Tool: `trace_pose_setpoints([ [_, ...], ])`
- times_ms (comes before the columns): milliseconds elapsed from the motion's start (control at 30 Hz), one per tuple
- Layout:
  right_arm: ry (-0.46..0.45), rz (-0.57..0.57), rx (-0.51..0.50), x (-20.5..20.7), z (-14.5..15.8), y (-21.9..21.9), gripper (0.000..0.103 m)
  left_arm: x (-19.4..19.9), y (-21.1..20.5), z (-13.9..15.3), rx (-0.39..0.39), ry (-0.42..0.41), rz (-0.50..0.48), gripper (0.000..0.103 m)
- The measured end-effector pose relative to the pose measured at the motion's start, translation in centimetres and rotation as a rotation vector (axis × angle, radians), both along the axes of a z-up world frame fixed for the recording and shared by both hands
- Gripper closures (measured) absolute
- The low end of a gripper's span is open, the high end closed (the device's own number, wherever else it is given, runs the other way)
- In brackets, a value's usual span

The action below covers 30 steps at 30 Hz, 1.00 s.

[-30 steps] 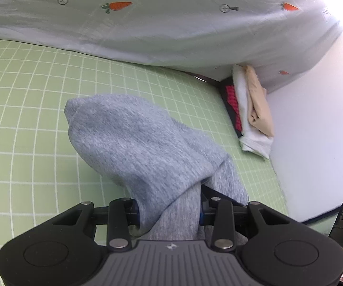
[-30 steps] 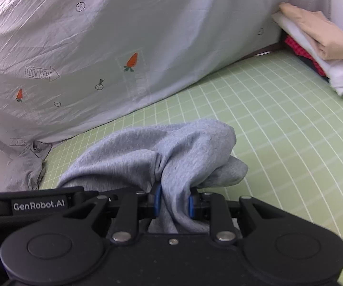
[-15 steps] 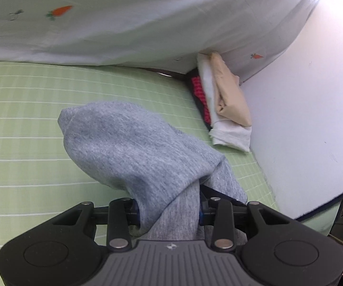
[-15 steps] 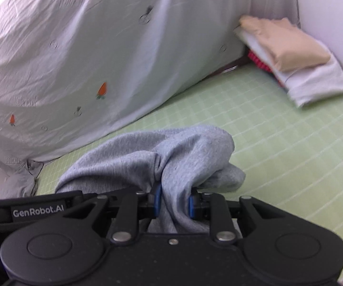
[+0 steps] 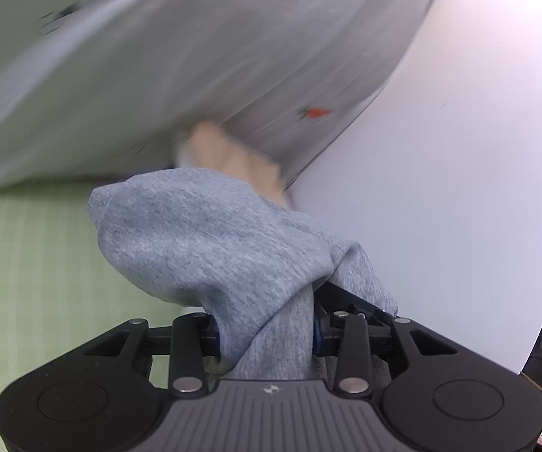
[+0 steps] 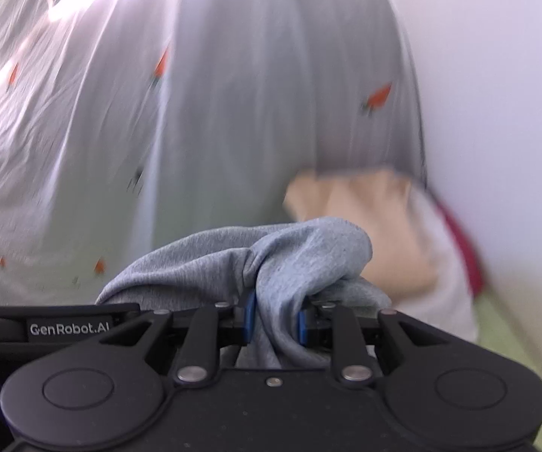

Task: Fold clothes
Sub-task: 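Lift the grey bundle with both tools and carry it toward the clothes stack, then lower the bundle onto the folded clothes stack and open both tools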

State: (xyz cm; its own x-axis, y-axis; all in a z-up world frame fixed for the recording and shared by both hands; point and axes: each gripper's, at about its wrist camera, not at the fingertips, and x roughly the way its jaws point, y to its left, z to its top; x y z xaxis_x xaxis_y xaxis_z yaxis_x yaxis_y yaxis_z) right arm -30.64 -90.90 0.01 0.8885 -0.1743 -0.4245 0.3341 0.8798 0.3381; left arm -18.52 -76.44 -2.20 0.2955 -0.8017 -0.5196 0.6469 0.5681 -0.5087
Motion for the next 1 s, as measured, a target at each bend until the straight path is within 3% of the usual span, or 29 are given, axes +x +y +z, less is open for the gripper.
trace_pose_setpoints([
  [167, -0.111, -0.030, -0.041, 3.7, 2.5, -7.0, 0.081, 4.4, -7.1, 3.6, -0.035, -0.125, -0.031, 0.063],
  [233, -0.124, -0.050, -0.060, 5.6, 2.0, -9.2, 0.079, 6.5, -9.6, 3.7, -0.024, -0.165, -0.026, 0.056],
  [267, -0.097, -0.067, -0.049, 6.6, 0.8, -10.1, 0.075, 7.6, -10.6, 3.2, 0.003, -0.167, -0.002, 0.052],
  [333, -0.042, -0.101, -0.027, 8.6, -1.5, -12.0, 0.056, 9.6, -12.2, 1.1, 0.082, -0.156, 0.050, 0.038],
  [367, -0.015, -0.118, -0.015, 9.7, -2.6, -12.9, 0.048, 10.6, -12.7, -0.3, 0.125, -0.147, 0.073, 0.037],
  [467, 0.066, -0.168, 0.019, 12.7, -6.0, -15.7, 0.048, 12.5, -13.4, -4.2, 0.264, -0.095, 0.132, 0.037],
  [533, 0.112, -0.198, 0.038, 14.3, -8.1, -17.0, 0.047, 12.7, -12.8, -5.5, 0.266, -0.072, 0.129, 0.029],
  [600, 0.133, -0.215, 0.048, 14.2, -9.6, -16.7, 0.037, 12.6, -12.1, -6.4, 0.248, -0.066, 0.111, 0.023],
  [733, 0.147, -0.225, 0.055, 12.9, -11.0, -15.2, 0.030, 11.8, -11.5, -6.8, 0.275, -0.105, 0.103, 0.018],
  [800, 0.158, -0.243, 0.047, 11.9, -11.2, -14.6, 0.021, 11.8, -11.3, -6.6, 0.293, -0.128, 0.104, 0.017],
  [933, 0.177, -0.260, 0.057, 9.3, -11.0, -13.6, 0.018, 10.0, -9.9, -6.2, 0.325, -0.172, 0.073, 0.017],
  [1000, 0.174, -0.258, 0.030, 7.8, -10.3, -12.2, 0.010, 8.6, -8.7, -5.8, 0.326, -0.187, 0.065, 0.017],
])
